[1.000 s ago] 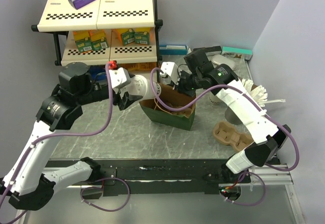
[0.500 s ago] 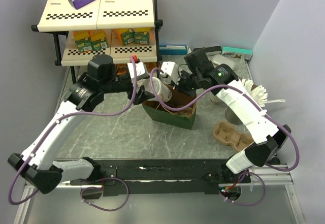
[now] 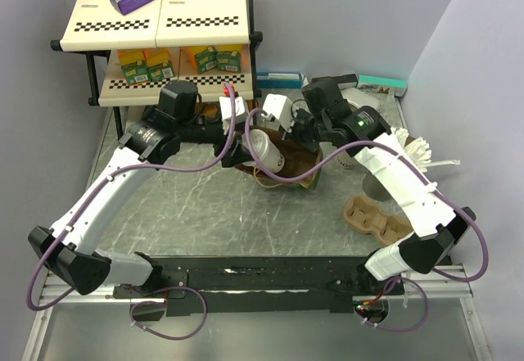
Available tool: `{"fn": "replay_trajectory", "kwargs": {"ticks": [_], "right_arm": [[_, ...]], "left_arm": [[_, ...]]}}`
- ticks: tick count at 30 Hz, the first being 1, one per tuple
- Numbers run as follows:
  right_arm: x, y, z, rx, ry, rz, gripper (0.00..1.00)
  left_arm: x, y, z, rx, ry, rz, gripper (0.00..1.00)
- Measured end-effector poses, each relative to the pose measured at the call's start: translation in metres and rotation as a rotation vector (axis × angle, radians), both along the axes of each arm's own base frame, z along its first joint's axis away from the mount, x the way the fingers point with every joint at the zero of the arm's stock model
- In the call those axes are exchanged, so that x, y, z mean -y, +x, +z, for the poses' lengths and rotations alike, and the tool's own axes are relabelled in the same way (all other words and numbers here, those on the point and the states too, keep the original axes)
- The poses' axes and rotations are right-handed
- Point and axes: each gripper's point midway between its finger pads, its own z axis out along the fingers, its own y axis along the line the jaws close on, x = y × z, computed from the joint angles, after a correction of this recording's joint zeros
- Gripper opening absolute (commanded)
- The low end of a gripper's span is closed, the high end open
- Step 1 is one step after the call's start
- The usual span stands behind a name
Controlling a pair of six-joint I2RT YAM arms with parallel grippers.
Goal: Pack the takeout coffee
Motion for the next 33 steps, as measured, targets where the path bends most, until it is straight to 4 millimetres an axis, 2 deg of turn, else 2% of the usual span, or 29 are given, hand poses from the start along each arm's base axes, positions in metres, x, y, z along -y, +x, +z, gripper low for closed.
{"fn": "replay_trajectory", "kwargs": {"ticks": [9,19,24,31,33], "right_arm": [[0.002,0.011,0.010,0.056,0.015,-0.050,0.00],[0.002,0.008,0.011,0.054,0.016,-0.070,0.00],[0.009,0.000,0.012,0.078,-0.001,-0.079,0.00],[0.016,-0.020,0.004,0.074,-0.014,-0.071,0.00],[0.013,-0.023,0.001,0.063,-0.009,-0.063,0.00]], "left_arm": [[0.002,-0.008,-0.015,-0.008,0.032,-0.036,0.01],[0.024,-0.021,-0.038,0.068,0.126,-0.068,0.01],[0.031,-0.018,-0.041,0.166,0.160,-0.027,0.01],[0.027,-0.023,-0.048,0.282,0.186,0.021,0.01],[0.024,-0.027,-0.056,0.305,0.202,0.018,0.01]]}}
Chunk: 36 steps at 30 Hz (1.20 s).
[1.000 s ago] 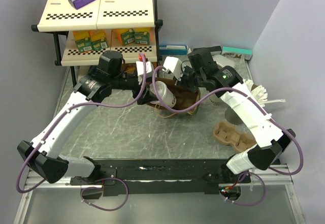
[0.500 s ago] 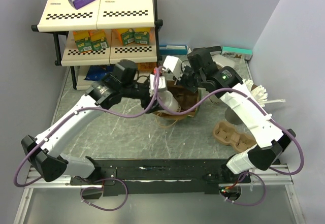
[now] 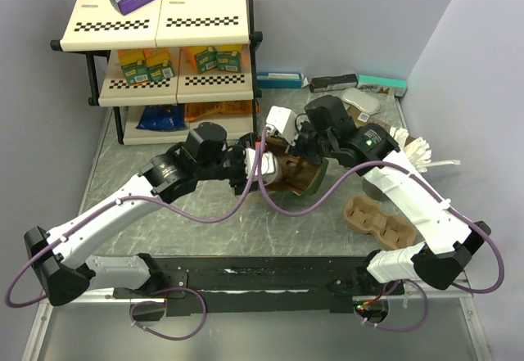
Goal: Pack the takeout coffee
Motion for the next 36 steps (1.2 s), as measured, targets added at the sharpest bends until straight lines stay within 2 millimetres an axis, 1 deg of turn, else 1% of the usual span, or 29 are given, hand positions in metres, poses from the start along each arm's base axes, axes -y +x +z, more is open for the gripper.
{"fn": "replay_trajectory", "kwargs": {"ticks": [4,10,14,16,19,23,27,29,33,36], "right_arm": [[-0.002,-0.003,-0.006,-0.018,0.006,0.006,0.00],[-0.004,-0.008,-0.015,-0.054,0.018,0.003,0.00],[-0.005,-0.007,-0.014,-0.054,0.038,-0.011,0.00],[-0.006,-0.006,-0.011,-0.045,0.049,-0.019,0.00],[-0.007,-0.005,-0.006,-0.036,0.073,-0.033,0.00],[-0.008,-0.006,-0.005,-0.042,0.089,-0.046,0.00],[-0.008,-0.007,-0.006,-0.047,0.094,-0.048,0.00],[-0.007,-0.009,-0.011,-0.052,0.097,-0.048,0.00],[-0.004,-0.021,-0.025,-0.082,0.108,-0.043,0.00],[-0.002,-0.031,-0.027,-0.069,0.159,-0.030,0.00]], "left_arm": [[0.003,-0.003,-0.008,0.002,0.019,-0.017,0.01],[0.014,0.002,-0.008,0.001,0.023,-0.041,0.01],[0.020,0.002,-0.011,-0.002,0.030,-0.062,0.01],[0.021,0.003,-0.009,0.008,0.016,-0.057,0.01],[0.016,0.002,-0.012,0.023,0.000,-0.038,0.01],[0.015,-0.005,-0.023,-0.002,0.008,-0.042,0.01],[0.017,-0.006,-0.036,-0.046,0.011,-0.031,0.01],[0.018,-0.006,-0.042,-0.067,0.009,-0.023,0.01],[0.022,-0.006,-0.057,-0.096,0.015,-0.017,0.01],[0.023,-0.009,-0.073,-0.095,0.019,-0.021,0.01]]}}
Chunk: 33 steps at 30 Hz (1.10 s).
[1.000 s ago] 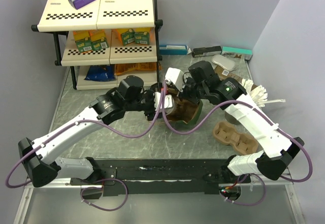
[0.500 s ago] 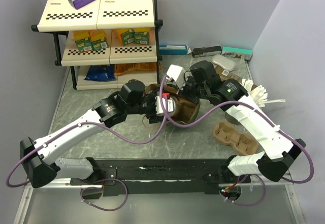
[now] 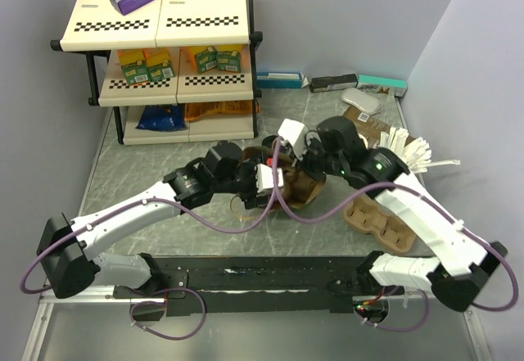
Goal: Pack the takeout coffee
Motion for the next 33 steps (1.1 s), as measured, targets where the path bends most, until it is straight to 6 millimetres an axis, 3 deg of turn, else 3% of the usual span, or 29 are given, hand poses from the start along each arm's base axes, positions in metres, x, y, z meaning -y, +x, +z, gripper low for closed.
{"fn": "replay_trajectory", "kwargs": {"ticks": [4,15,33], "right_arm": [[0.002,-0.013,0.007,0.015,0.067,0.004,0.00],[-0.015,-0.024,0.001,-0.033,0.164,0.053,0.00],[-0.022,-0.028,-0.001,-0.066,0.189,0.074,0.00]], "left_arm": [[-0.003,-0.003,-0.014,0.020,-0.015,0.005,0.01],[0.006,-0.010,-0.001,0.071,-0.083,-0.057,0.01],[0.006,0.004,-0.009,0.395,0.127,-0.284,0.01]]}}
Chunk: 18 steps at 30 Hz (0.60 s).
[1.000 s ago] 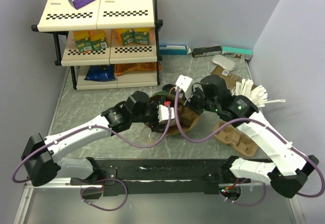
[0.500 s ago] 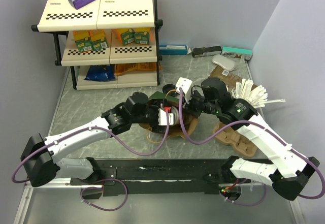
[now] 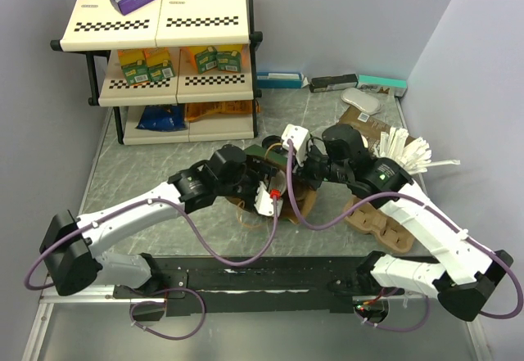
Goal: Pack the takeout coffee
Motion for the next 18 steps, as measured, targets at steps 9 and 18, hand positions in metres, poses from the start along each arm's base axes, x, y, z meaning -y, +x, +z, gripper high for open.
{"fn": "replay_trajectory", "kwargs": {"ticks": [9,18], "right_arm": [[-0.003,0.006,-0.003,-0.004,-0.003,-0.014,0.00],[-0.006,0.009,-0.001,0.002,0.002,-0.013,0.00]], "left_arm": [[-0.004,0.013,-0.003,0.089,0.073,-0.025,0.01],[-0.013,0.023,0.006,0.046,0.079,-0.004,0.01]]}}
